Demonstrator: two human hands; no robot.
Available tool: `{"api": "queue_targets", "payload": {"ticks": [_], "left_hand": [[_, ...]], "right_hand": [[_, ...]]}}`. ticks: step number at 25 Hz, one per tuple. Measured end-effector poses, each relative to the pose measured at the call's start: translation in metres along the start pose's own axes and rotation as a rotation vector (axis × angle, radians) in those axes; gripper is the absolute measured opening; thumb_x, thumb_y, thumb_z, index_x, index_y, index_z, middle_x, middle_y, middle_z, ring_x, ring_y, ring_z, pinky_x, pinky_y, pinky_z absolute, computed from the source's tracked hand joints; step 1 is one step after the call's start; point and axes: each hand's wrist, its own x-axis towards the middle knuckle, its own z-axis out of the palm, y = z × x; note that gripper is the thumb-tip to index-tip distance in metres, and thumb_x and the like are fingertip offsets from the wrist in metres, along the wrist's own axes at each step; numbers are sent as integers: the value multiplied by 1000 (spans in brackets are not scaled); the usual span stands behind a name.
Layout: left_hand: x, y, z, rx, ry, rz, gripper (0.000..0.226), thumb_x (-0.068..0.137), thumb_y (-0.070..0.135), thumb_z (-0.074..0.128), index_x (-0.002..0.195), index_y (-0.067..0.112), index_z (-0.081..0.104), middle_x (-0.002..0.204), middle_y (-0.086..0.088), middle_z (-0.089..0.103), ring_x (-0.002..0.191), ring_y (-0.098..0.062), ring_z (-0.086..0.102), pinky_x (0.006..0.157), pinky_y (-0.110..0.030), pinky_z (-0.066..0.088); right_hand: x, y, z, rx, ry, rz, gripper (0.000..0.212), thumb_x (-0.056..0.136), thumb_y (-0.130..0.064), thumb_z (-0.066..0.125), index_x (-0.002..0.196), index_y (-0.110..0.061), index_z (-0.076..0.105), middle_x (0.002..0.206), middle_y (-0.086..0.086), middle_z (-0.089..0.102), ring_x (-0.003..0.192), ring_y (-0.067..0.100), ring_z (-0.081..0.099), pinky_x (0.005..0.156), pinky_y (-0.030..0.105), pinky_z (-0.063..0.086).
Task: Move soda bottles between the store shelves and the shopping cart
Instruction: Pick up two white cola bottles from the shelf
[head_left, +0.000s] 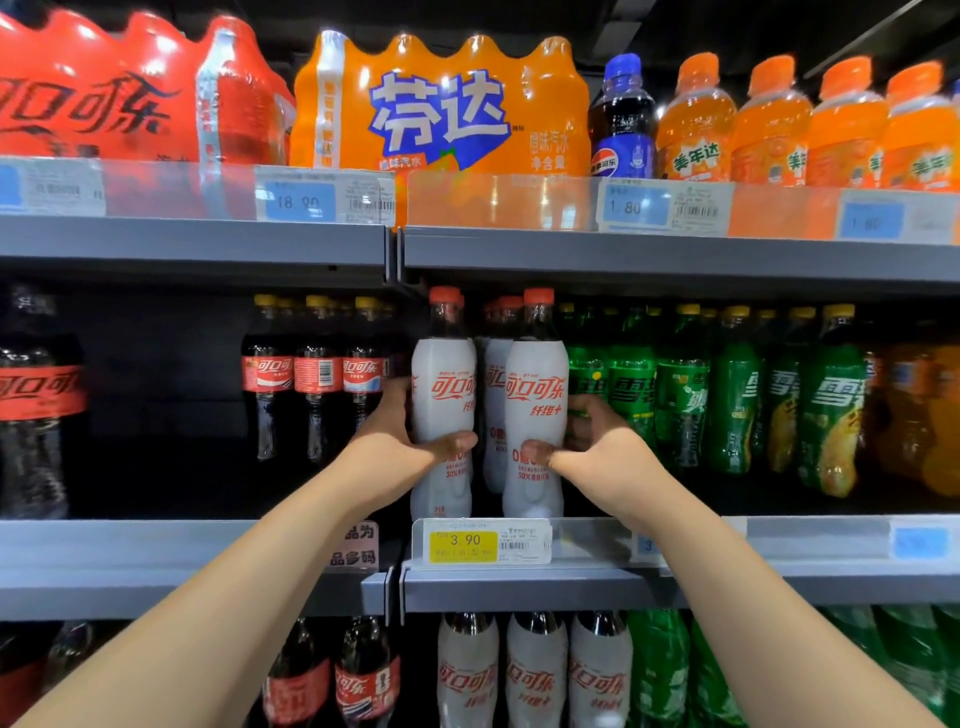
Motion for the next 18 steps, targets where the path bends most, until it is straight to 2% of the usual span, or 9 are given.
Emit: {"api": "queue_targets", "payload": {"ticks": [3, 4, 9, 13, 16, 18], "left_hand": [[1, -1, -2, 0, -18, -3, 96, 48, 66, 86, 132, 35, 52, 114, 16, 71, 100, -4, 69, 86, -31, 59], [0, -1, -3, 1, -19, -3, 96, 48, 67, 86, 132, 35, 53, 115, 16, 71, 101, -4, 69, 89, -32, 58], [-4, 3, -5, 57, -25, -4, 83, 50, 65, 82, 124, 49, 47, 109, 28, 65, 96, 7, 64, 79, -20, 54], [-3, 2, -5, 64, -24, -2, 78, 61, 50, 86, 128, 43, 47, 109, 23, 66, 97, 2, 65, 80, -23, 54], [-3, 1, -5, 59, -26, -7, 73, 69, 40, 90, 128, 42, 47, 108, 24, 64, 95, 3, 64, 71, -16, 52], [-2, 1, -3, 63, -26, -13, 69, 70, 40, 90, 125, 40, 49, 108, 24, 63, 95, 1, 65, 68, -16, 52]], "right_hand": [[1, 1, -2, 16, -31, 25, 52, 73, -17, 91, 108, -31, 55, 88, -15, 79, 82, 2, 75, 61, 13, 56], [1, 1, -2, 25, -43, 32, 54, 71, -15, 92, 108, -31, 55, 87, -16, 78, 81, 3, 76, 60, 14, 56], [-2, -2, -5, -1, -32, 21, 61, 63, -15, 96, 113, -27, 62, 92, -5, 79, 83, 10, 76, 67, 25, 60], [-3, -2, -4, -19, -22, 1, 62, 66, -16, 95, 117, -28, 64, 99, -1, 77, 89, 15, 76, 76, 34, 63], [-2, 2, -3, -16, -39, -21, 56, 74, -13, 90, 116, -36, 60, 99, -7, 78, 91, 12, 75, 77, 31, 63], [0, 5, -2, -11, -36, -8, 53, 79, -9, 86, 114, -33, 55, 91, -14, 78, 87, 5, 75, 74, 25, 62]]}}
